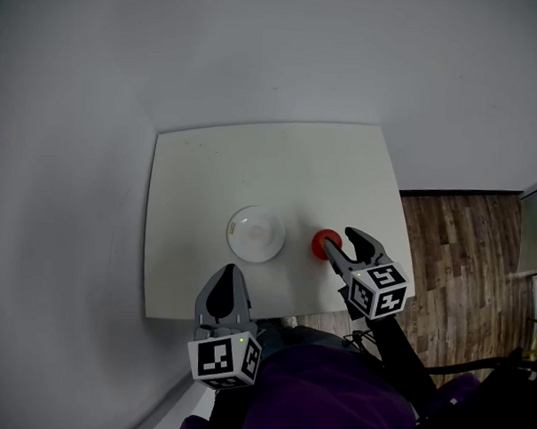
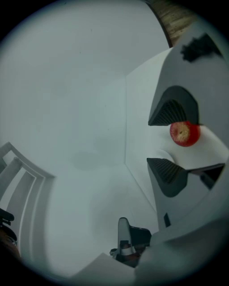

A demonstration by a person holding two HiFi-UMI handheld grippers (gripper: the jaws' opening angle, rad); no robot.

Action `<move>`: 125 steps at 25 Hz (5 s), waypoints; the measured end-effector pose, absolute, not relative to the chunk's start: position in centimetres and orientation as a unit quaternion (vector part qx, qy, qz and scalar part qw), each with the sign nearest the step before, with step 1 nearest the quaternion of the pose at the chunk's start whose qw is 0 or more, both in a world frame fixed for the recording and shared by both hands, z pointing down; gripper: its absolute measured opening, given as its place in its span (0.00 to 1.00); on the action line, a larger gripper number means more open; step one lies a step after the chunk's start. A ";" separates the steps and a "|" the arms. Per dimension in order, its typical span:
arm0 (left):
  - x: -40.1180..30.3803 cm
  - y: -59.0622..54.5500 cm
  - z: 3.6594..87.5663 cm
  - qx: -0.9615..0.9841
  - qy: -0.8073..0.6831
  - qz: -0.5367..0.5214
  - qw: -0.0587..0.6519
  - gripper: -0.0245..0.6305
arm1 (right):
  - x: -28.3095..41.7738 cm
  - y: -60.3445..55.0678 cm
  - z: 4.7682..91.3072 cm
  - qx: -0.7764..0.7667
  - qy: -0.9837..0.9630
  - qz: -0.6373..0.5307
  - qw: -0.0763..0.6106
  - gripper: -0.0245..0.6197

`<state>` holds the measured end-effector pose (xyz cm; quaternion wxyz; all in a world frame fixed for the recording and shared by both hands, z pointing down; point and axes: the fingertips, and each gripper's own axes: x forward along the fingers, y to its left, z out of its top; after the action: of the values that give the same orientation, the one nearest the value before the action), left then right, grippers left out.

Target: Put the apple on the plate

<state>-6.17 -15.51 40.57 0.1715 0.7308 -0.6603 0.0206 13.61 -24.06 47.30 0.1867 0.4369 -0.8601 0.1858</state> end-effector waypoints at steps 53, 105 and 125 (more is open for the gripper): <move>-11.7 -16.6 41.0 0.724 -0.668 0.023 0.171 0.05 | 12.7 -25.6 56.8 0.425 -0.814 0.176 0.355 0.57; -19.3 -11.0 41.4 0.619 -0.764 0.001 0.183 0.05 | -5.0 -25.2 56.9 0.236 -0.889 0.091 0.381 0.57; -18.9 -12.6 41.7 0.640 -0.744 0.004 0.191 0.05 | -5.3 -25.1 56.1 0.230 -0.898 0.092 0.363 0.57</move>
<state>-18.95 -12.59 41.72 0.1913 0.6398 -0.7443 0.0041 -5.31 -25.08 56.13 0.3635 0.2303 -0.8980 0.0922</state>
